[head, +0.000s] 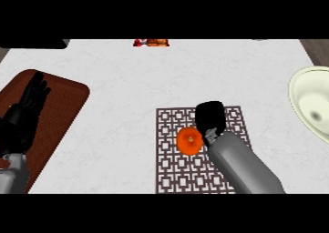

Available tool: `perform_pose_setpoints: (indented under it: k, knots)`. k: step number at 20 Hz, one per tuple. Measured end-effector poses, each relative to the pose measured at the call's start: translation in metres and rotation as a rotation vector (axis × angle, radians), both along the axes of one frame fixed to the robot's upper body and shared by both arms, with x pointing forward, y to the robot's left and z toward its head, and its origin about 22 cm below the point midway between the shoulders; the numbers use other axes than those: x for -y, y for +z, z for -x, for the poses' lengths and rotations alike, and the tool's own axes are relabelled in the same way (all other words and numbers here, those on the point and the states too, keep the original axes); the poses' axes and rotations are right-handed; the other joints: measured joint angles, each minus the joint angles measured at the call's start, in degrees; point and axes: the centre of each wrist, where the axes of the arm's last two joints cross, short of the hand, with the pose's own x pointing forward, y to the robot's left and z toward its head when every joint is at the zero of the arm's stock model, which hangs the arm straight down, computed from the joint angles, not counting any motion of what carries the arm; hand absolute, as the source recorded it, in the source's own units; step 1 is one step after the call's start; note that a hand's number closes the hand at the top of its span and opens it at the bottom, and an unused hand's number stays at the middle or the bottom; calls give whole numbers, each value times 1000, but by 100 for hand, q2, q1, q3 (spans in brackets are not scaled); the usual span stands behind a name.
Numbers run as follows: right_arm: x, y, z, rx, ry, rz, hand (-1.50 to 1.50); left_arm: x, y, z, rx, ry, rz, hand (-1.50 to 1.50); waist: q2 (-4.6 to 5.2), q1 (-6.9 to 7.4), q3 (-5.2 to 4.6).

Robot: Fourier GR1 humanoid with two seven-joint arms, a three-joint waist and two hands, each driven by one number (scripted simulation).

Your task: Pick the sweet potato from the placemat and place it in the bowl

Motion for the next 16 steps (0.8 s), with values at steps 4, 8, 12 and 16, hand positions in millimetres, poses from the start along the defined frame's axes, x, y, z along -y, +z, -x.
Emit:
perform_pose_setpoints:
  k: [4,8,12,16]
  knots:
    - [29,8,14,4,138,-226,150,0,-6,2,-1,27,-1,0,-15,-126,25]
    - [75,13,37,-3,271,-427,150,-7,-6,7,-10,55,-3,0,-23,-273,49]
    - [127,33,65,62,349,-522,150,-12,-8,7,-12,61,0,0,11,-303,53]
    - [162,78,88,214,387,-563,150,-15,-8,8,-13,63,-3,0,15,-312,52]
